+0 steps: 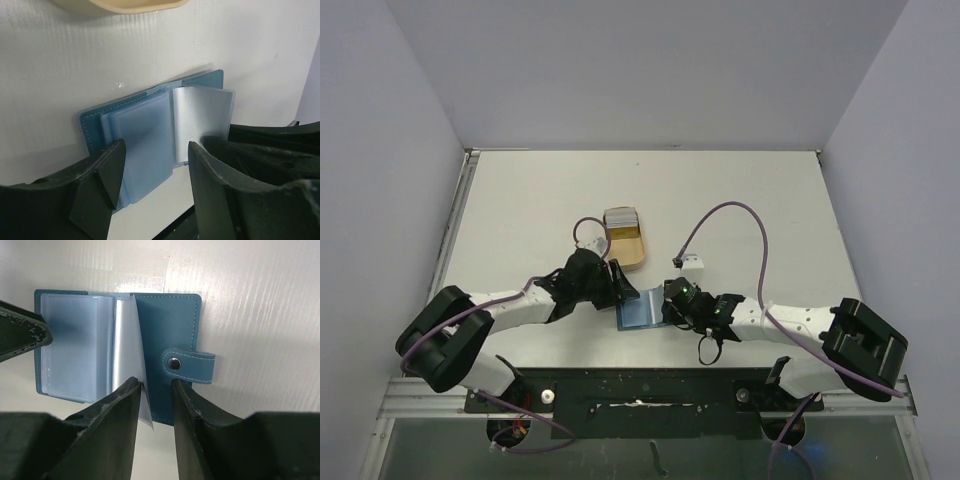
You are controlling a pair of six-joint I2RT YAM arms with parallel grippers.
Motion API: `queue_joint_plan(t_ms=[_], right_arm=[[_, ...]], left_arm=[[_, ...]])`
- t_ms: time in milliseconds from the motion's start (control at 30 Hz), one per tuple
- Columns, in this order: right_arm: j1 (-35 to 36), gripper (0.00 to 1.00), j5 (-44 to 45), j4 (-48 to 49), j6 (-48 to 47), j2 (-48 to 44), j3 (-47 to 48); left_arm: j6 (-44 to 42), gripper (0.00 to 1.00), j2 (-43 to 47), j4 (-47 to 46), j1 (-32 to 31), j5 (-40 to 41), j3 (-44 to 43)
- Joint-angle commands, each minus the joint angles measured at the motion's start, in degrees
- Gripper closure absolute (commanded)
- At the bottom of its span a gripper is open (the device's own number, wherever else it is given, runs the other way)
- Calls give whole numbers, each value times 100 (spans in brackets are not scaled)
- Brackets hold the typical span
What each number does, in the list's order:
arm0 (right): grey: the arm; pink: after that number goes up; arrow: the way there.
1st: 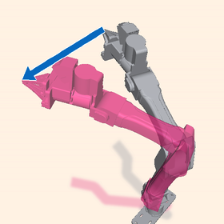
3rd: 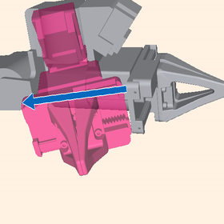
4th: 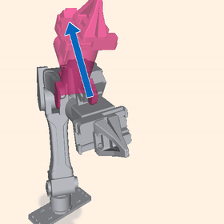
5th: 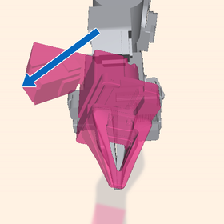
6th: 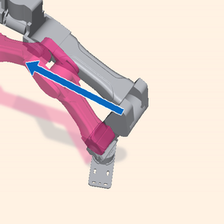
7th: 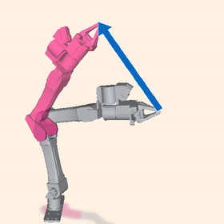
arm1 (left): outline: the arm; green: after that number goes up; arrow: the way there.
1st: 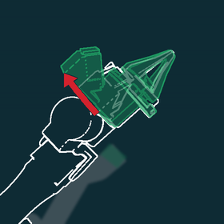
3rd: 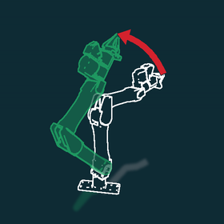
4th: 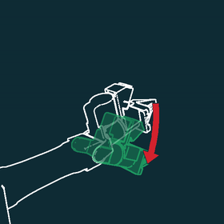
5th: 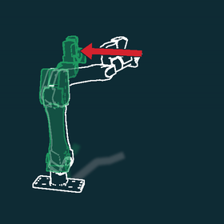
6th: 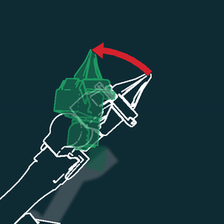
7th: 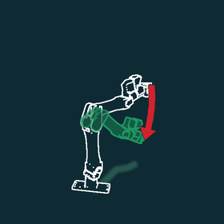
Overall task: Put the credit cards into the card holder
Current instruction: Turn over the card slot in the card holder.
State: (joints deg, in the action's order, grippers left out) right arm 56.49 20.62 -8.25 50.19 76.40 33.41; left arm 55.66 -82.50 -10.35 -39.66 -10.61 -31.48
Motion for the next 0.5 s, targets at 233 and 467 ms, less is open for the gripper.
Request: queue_joint_plan(t_ms=[233, 467], right_arm=[[73, 68, 284, 184, 78, -13, 157], [87, 68, 293, 193, 87, -16, 156]], left_arm=[[5, 49, -133, 4, -50, 249, -143], [11, 49, -9, -30, -68, 334, -68]])
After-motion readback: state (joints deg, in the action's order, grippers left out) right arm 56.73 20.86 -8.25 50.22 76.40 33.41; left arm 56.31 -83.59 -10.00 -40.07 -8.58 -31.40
